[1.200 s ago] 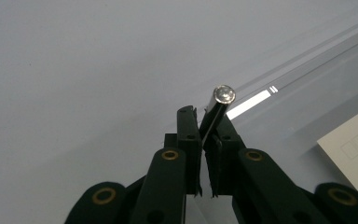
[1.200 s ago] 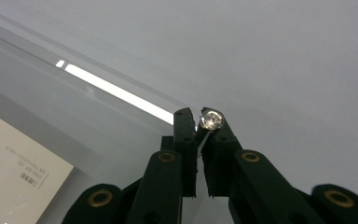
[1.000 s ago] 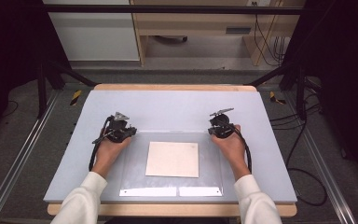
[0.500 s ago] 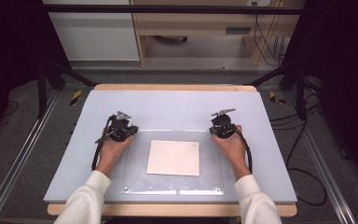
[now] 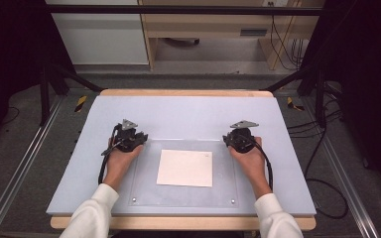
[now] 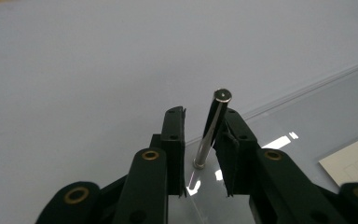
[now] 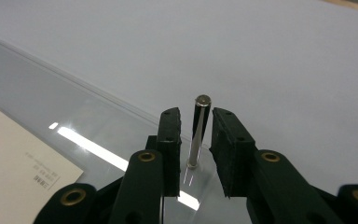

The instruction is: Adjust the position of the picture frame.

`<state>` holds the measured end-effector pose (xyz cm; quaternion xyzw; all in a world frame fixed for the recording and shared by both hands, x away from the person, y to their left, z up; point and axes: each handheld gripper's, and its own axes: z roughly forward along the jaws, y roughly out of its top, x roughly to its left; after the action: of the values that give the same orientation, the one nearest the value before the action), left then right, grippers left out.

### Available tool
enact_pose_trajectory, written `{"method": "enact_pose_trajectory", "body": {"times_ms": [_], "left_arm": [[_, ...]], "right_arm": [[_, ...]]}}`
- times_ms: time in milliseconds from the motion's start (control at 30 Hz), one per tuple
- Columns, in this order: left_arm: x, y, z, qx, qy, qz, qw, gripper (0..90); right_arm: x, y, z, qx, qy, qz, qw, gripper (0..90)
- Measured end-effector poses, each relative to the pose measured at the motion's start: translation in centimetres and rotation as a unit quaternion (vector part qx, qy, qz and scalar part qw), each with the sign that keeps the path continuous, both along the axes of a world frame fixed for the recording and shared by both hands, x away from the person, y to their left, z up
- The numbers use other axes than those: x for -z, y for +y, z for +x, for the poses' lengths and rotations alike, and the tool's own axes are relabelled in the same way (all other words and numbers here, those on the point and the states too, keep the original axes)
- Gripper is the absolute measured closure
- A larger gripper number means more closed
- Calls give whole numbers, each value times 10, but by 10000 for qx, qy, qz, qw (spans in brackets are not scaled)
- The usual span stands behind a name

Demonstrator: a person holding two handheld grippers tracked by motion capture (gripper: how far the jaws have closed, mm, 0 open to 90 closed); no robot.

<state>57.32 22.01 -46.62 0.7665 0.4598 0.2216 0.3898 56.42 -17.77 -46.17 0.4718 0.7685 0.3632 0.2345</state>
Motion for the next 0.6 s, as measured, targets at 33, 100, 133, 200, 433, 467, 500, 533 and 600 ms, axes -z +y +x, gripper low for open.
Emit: {"method": "enact_pose_trajectory", "body": {"times_ms": [33, 100, 133, 200, 433, 467, 500, 533, 600], "left_arm": [[0, 0, 0, 0, 0, 0, 10000, 722], [-6, 2, -5, 19, -219, -46, 9997, 695], [-7, 2, -6, 23, -285, -83, 9996, 689], [-8, 2, -8, 18, -335, -90, 9994, 680], [-8, 4, -11, 62, -384, -41, 9992, 672], [-7, 3, -11, 73, -387, -30, 9992, 671], [-6, 3, -11, 74, -389, -65, 9992, 673], [-6, 3, -11, 74, -389, -65, 9992, 674], [-5, 1, -11, 66, -386, -87, 9992, 688]], "right_arm": [[0, 0, 0, 0, 0, 0, 10000, 729], [-3, -2, -4, -73, -245, -1, 9997, 723], [-4, -1, -4, -66, -284, 24, 9996, 725], [-5, -1, -4, -80, -327, 25, 9994, 747], [-6, 0, -3, -43, -393, 70, 9992, 851], [-6, 0, -3, -42, -389, 66, 9992, 852], [-6, 1, -3, -35, -381, 67, 9992, 852], [-6, 0, -3, -49, -380, 75, 9992, 853], [-6, -1, -2, -68, -386, 66, 9992, 853]]}}
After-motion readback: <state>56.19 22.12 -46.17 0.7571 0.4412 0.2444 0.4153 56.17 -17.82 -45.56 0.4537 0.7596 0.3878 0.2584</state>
